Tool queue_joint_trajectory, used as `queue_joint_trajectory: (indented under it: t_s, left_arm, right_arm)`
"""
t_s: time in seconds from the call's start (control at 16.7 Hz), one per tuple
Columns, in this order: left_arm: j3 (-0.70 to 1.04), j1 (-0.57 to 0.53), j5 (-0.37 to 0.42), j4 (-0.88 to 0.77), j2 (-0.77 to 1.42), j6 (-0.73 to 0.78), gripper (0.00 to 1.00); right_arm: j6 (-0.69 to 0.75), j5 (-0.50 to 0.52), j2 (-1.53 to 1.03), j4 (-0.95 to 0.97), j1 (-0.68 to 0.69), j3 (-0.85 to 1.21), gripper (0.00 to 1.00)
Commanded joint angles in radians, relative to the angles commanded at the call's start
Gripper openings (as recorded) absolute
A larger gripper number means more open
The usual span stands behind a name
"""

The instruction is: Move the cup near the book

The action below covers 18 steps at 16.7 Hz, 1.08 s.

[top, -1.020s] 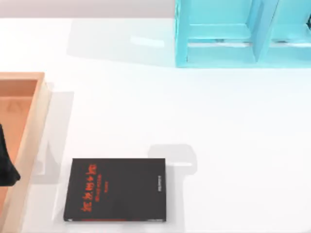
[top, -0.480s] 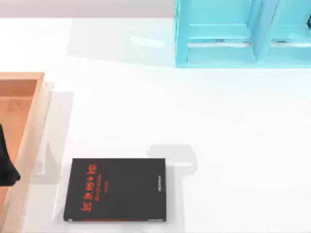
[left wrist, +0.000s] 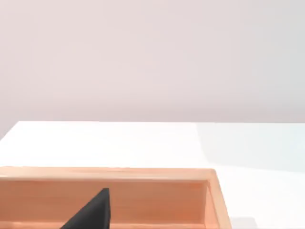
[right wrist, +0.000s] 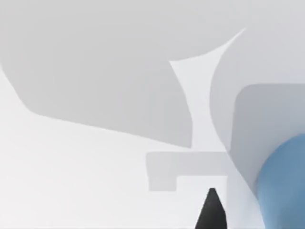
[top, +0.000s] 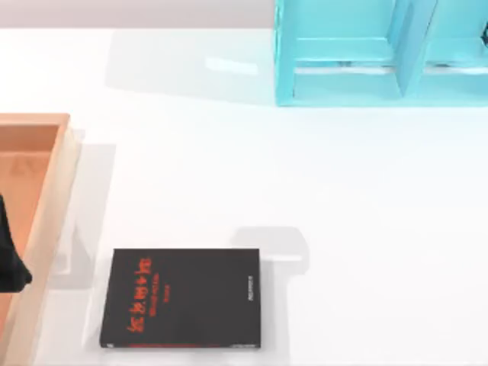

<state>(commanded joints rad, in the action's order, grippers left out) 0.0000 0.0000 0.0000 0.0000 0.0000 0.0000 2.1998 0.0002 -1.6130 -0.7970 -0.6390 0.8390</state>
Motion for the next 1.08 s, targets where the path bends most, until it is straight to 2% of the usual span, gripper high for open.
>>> queue_joint_trajectory:
  t_s: [0.12,0.18,0.72,1.08]
  left_arm:
    - [0.0,0.0,0.0,0.0,0.0,0.0,1.0]
    - [0.0,0.0,0.0,0.0,0.0,0.0,1.0]
    - [0.0,0.0,0.0,0.0,0.0,0.0,1.0]
    - [0.0,0.0,0.0,0.0,0.0,0.0,1.0]
  right_arm:
    - [0.0,0.0,0.0,0.0,0.0,0.0,0.02]
    - [0.0,0.0,0.0,0.0,0.0,0.0,0.0]
    - [-0.001,-0.001,0.003,-0.003,-0.001,0.004,0.0]
    - [0.003,-0.001,0.07,-0.186,-0.003,0.109,0.0]
